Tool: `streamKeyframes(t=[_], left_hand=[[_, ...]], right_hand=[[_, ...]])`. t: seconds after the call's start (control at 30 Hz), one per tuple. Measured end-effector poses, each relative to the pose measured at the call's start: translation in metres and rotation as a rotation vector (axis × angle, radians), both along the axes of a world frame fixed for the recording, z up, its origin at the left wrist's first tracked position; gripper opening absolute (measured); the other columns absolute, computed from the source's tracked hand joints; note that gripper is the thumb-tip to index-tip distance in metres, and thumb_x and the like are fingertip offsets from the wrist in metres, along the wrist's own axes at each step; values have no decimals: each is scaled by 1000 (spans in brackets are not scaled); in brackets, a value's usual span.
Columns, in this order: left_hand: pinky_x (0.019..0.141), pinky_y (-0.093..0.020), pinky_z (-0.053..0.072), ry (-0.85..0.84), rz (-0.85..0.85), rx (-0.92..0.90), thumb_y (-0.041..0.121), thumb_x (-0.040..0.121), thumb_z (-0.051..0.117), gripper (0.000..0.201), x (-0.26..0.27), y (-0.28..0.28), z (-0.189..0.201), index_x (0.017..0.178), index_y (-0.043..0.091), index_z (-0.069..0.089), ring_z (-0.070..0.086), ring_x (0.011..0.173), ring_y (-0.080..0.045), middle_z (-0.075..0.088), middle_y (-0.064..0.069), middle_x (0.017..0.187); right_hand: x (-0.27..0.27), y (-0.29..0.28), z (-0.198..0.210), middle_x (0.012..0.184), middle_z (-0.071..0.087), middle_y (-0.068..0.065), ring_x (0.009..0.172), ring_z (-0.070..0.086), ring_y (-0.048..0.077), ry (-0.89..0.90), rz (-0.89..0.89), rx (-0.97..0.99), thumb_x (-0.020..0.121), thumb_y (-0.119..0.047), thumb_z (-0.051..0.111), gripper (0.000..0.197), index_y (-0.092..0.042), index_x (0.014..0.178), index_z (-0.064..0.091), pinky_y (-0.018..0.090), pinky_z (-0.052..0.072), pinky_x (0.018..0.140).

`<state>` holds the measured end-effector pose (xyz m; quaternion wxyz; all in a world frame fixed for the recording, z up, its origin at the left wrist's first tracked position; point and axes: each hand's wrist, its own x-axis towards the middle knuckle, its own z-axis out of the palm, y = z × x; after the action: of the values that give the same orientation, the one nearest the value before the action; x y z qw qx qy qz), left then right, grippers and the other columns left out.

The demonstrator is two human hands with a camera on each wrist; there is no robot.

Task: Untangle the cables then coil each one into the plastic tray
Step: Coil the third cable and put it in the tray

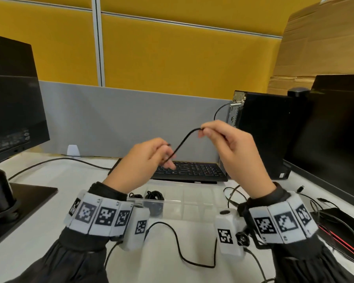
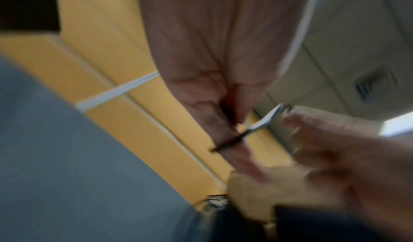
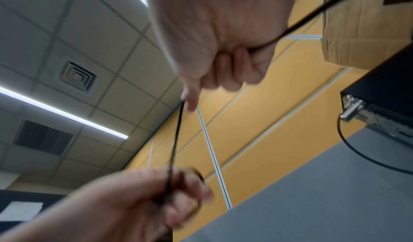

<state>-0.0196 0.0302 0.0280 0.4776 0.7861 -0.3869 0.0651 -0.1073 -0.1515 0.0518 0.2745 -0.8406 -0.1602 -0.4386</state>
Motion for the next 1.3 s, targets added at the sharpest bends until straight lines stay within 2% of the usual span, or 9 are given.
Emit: streamKeyframes(t=[0.13, 0.23, 0.33, 0.4, 0.53, 0.63, 0.77, 1.0, 1.3], left_hand=[[58, -18, 45, 435, -521, -373, 18, 95, 38, 29, -28, -4, 15, 86, -1, 58, 56, 49, -10, 68, -7, 70], [65, -18, 51, 487, -522, -686, 21, 87, 39, 30, -34, -7, 20, 89, -1, 59, 59, 54, -8, 66, -14, 71], [74, -19, 53, 383, -369, -817, 13, 93, 41, 23, -25, -10, 17, 100, 1, 59, 68, 78, -12, 72, -10, 90], [81, -19, 52, 216, -195, -745, 6, 98, 39, 20, -18, -12, 11, 105, 2, 57, 69, 92, -12, 70, -10, 101], [71, -8, 42, -291, 108, -249, 14, 99, 40, 17, -14, -9, 3, 93, 10, 56, 59, 75, 11, 68, 5, 85], [72, -20, 42, -173, 4, -35, 19, 100, 35, 28, -15, -6, 3, 82, 14, 55, 58, 67, 0, 65, 2, 62], [73, -22, 47, 134, -352, -157, 32, 96, 34, 38, -23, -2, 10, 73, 12, 57, 55, 64, -15, 53, -1, 47], [65, -19, 52, 393, -492, -778, 18, 93, 39, 34, -30, -7, 17, 74, 10, 66, 64, 62, -11, 67, -5, 63], [86, -18, 47, -133, -44, -512, 17, 100, 37, 23, -16, -15, 2, 97, 10, 59, 65, 95, -4, 71, 4, 94]], right_hand=[[20, 1, -3, 80, 66, -10, 55, 47, 6, 23, -243, 16, 98, -29, 46, 20, -27, 104, 65, 29, 38, 53], [24, 13, -17, 83, 63, -1, 76, 61, 23, 380, -352, -361, 99, -35, 35, 28, -33, 117, 56, 33, 42, 61], [15, 31, -23, 75, 52, -13, 72, 57, 13, 547, -30, -410, 100, -35, 37, 26, -28, 117, 56, 32, 47, 68], [8, 33, -19, 71, 49, -23, 64, 50, -3, 595, 91, -410, 100, -30, 38, 25, -23, 114, 58, 17, 41, 66], [-2, 19, -3, 59, 48, -15, 55, 46, 1, 421, 26, -371, 98, -33, 43, 21, -26, 95, 62, 27, 36, 57], [0, 7, 7, 53, 43, -17, 56, 48, -2, 185, -103, -273, 96, -32, 47, 19, -24, 89, 63, 24, 28, 51], [8, 1, 3, 61, 55, -9, 51, 44, 2, 40, -220, -180, 97, -37, 46, 21, -26, 92, 63, 27, 33, 49], [12, 16, -14, 86, 61, -4, 80, 56, 12, 670, 44, -268, 101, -39, 29, 34, -25, 103, 59, 30, 43, 78], [-6, 28, -5, 68, 51, -2, 60, 45, 6, 735, 158, -395, 101, -29, 35, 26, -21, 91, 57, 18, 38, 60]])
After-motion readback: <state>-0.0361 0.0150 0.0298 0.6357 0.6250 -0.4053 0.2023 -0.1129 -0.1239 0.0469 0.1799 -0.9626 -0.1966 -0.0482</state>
